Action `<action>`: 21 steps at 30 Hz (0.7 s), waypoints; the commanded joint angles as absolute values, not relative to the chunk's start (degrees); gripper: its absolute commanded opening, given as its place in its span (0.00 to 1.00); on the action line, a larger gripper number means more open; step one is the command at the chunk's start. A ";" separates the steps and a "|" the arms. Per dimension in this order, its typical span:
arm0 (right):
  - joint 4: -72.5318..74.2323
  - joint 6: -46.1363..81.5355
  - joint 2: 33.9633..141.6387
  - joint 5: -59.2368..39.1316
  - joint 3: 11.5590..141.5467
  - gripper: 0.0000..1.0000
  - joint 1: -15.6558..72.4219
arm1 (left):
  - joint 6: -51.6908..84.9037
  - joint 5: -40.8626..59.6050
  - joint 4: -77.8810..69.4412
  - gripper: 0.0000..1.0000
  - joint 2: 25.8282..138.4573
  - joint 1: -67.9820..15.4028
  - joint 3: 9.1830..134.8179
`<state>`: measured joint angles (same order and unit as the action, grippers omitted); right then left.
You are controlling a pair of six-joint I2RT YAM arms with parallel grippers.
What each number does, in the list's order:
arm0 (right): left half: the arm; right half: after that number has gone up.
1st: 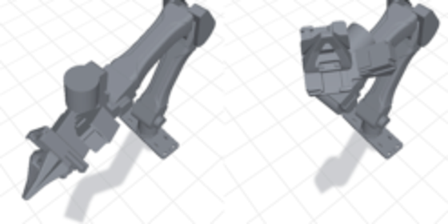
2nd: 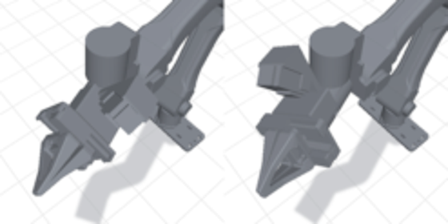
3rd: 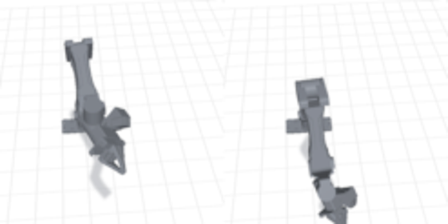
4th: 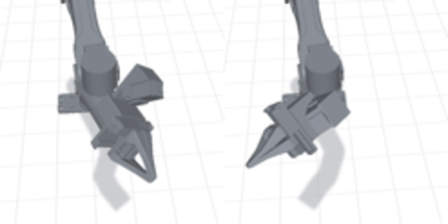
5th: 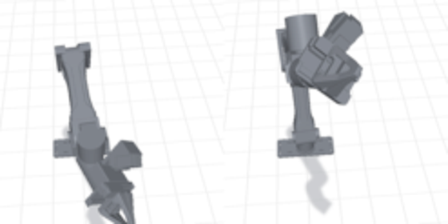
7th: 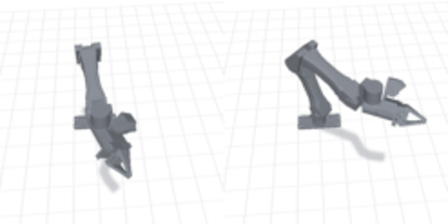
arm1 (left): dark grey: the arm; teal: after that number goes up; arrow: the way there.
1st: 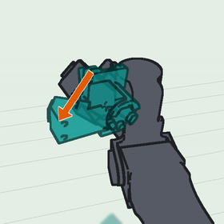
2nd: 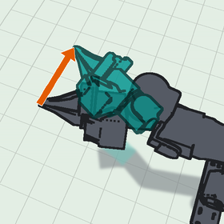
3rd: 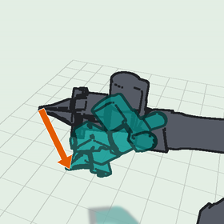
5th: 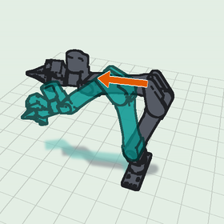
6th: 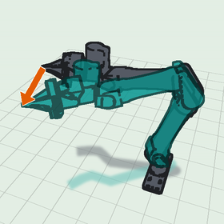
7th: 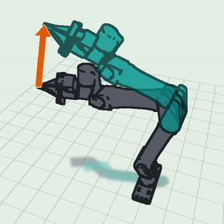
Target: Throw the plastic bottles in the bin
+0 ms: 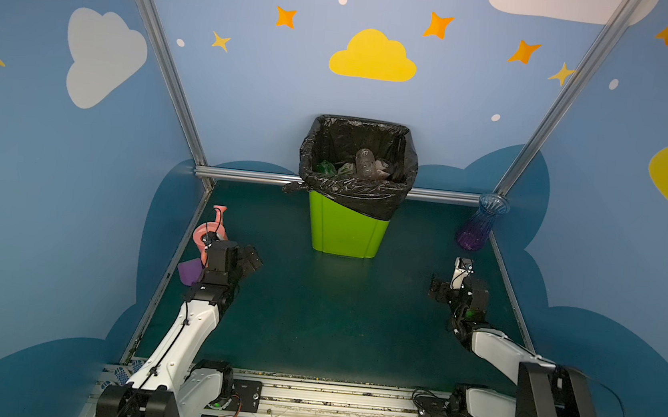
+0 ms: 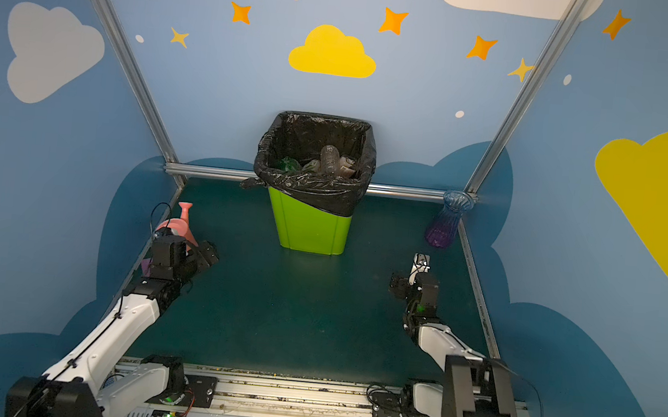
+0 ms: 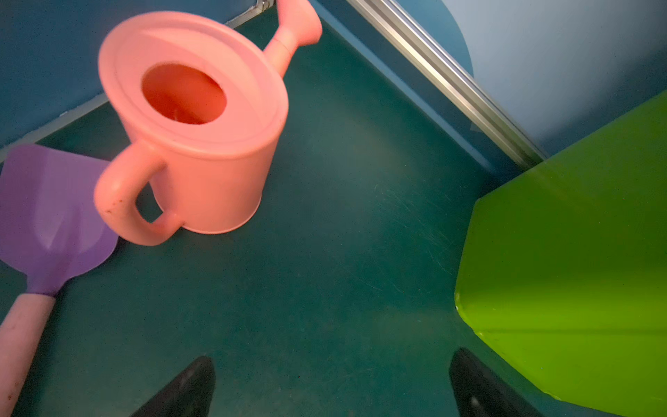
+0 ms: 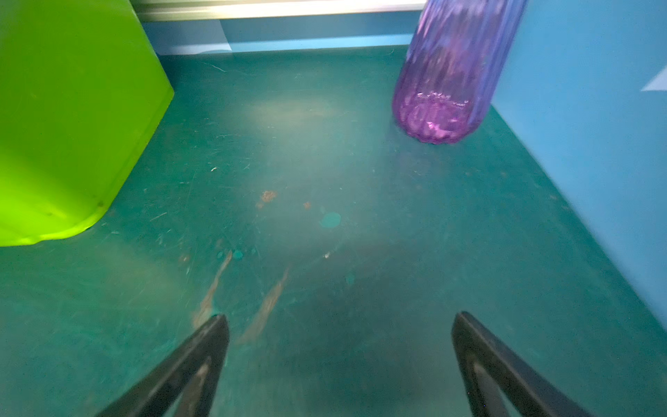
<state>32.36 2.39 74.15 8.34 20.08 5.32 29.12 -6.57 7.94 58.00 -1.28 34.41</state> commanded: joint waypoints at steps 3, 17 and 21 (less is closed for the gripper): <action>43.70 0.38 78.27 5.04 20.52 0.97 3.72 | 23.50 -17.55 0.97 1.00 59.97 -3.41 34.84; 45.53 0.10 86.99 -0.07 23.42 0.98 2.22 | 12.57 -31.28 -16.58 1.00 68.56 -3.52 29.19; 44.67 -0.01 86.75 -0.26 23.71 0.98 2.13 | 11.11 -34.02 -24.29 1.00 74.79 -3.09 27.79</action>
